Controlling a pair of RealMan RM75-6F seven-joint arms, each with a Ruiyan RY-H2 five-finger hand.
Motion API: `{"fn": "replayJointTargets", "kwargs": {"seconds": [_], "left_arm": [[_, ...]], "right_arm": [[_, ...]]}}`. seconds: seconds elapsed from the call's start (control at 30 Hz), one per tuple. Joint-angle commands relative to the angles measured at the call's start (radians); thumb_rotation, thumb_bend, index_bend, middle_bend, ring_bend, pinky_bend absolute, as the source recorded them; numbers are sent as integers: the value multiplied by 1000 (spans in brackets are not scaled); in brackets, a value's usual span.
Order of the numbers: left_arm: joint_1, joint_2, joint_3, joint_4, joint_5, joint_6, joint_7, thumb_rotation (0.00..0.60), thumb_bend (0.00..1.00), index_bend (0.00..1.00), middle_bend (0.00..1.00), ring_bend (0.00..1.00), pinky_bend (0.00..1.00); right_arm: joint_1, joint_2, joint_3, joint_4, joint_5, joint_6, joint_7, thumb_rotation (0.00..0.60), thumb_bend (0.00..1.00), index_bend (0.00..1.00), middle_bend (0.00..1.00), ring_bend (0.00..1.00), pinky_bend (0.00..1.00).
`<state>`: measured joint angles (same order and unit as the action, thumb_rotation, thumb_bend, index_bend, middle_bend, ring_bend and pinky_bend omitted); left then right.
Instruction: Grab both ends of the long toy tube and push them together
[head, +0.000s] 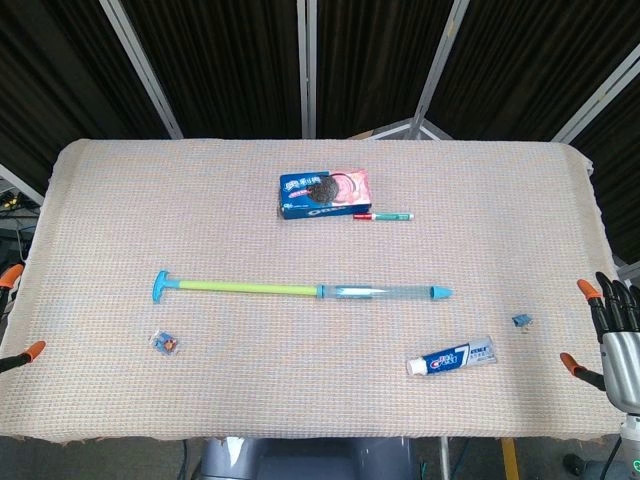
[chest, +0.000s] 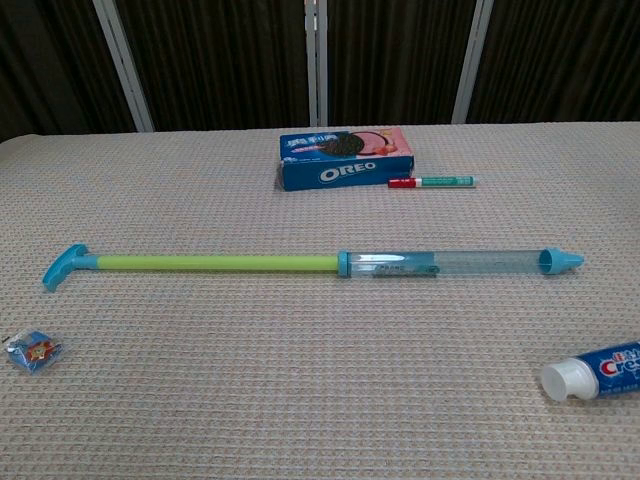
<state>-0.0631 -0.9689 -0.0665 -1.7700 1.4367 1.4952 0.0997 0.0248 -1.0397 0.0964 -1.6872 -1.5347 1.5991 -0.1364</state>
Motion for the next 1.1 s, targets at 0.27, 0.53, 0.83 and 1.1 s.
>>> {"fn": "replayJointTargets", "kwargs": {"seconds": [0.27, 0.53, 0.83, 1.1], "left_arm": [[-13, -1, -5, 1, -38, -36, -8, 600, 0, 0, 0, 0, 0], [-33, -21, -12, 12, -56, -62, 8, 600, 0, 0, 0, 0, 0], [-48, -47, -16, 22, -98, -87, 67, 600, 0, 0, 0, 0, 0], [-58, -65, -17, 30, -121, -101, 102, 600, 0, 0, 0, 0, 0]], "right_arm": [[40, -10, 7, 28, 53, -99, 39, 600, 0, 0, 139, 115, 5], [209, 7, 55, 67, 132, -376, 54, 600, 0, 37, 870, 870, 834], [420, -41, 85, 65, 375, -738, -73, 600, 0, 247, 1000, 1000, 1000], [507, -189, 88, 160, 552, -761, -184, 600, 32, 346, 1000, 1000, 1000]]}}
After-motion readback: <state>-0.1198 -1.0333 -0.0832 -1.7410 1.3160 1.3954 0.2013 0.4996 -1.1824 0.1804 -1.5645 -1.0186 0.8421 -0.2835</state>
